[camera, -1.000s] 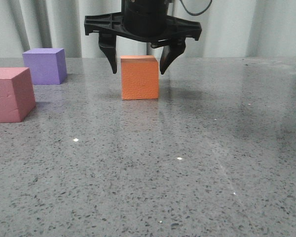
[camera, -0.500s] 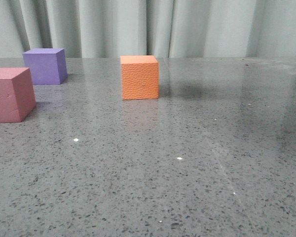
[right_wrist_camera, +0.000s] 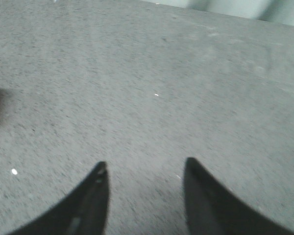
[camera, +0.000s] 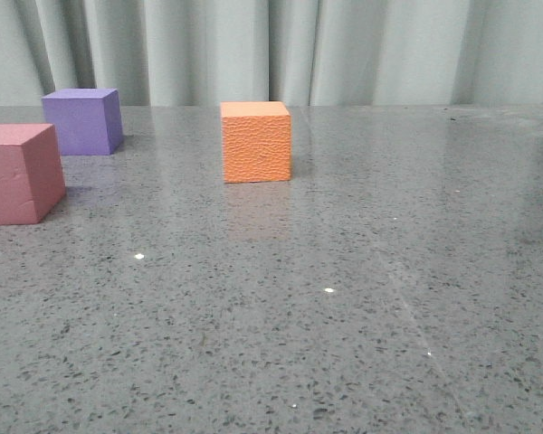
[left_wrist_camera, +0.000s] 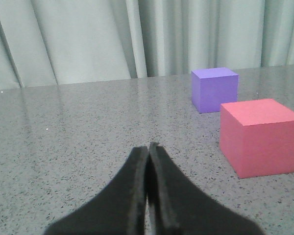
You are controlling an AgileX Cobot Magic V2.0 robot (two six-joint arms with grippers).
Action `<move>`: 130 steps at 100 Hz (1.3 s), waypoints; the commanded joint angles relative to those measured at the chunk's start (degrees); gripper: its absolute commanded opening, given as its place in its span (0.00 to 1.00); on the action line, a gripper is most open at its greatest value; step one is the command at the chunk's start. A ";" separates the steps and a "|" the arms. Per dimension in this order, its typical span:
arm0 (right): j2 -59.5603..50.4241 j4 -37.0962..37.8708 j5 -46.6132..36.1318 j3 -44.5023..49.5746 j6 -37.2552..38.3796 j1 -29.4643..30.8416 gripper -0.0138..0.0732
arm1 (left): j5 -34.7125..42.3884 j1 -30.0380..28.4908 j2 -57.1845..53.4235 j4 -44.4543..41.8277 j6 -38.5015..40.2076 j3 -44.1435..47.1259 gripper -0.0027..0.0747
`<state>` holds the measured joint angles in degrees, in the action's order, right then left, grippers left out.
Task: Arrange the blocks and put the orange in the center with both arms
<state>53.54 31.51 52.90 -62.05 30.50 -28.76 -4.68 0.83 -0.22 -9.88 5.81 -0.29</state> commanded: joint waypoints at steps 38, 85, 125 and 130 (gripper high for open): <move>-22.83 2.87 -1.33 13.05 -0.81 0.56 0.08 | 4.37 0.03 -1.85 0.48 0.10 3.12 0.01; -22.75 3.64 0.26 13.34 -0.81 0.56 0.08 | 4.37 0.03 -1.85 0.48 0.10 3.12 0.01; -39.43 -15.89 -27.65 38.04 -11.40 16.55 0.08 | 4.37 0.03 -1.85 0.48 0.10 3.12 0.01; -42.40 -20.15 -31.82 41.72 -15.84 18.79 0.08 | 4.37 0.03 -1.85 0.48 0.10 3.12 0.01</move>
<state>15.49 18.18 33.59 -24.42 21.85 -14.15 -4.68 0.83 -0.22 -9.88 5.81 -0.29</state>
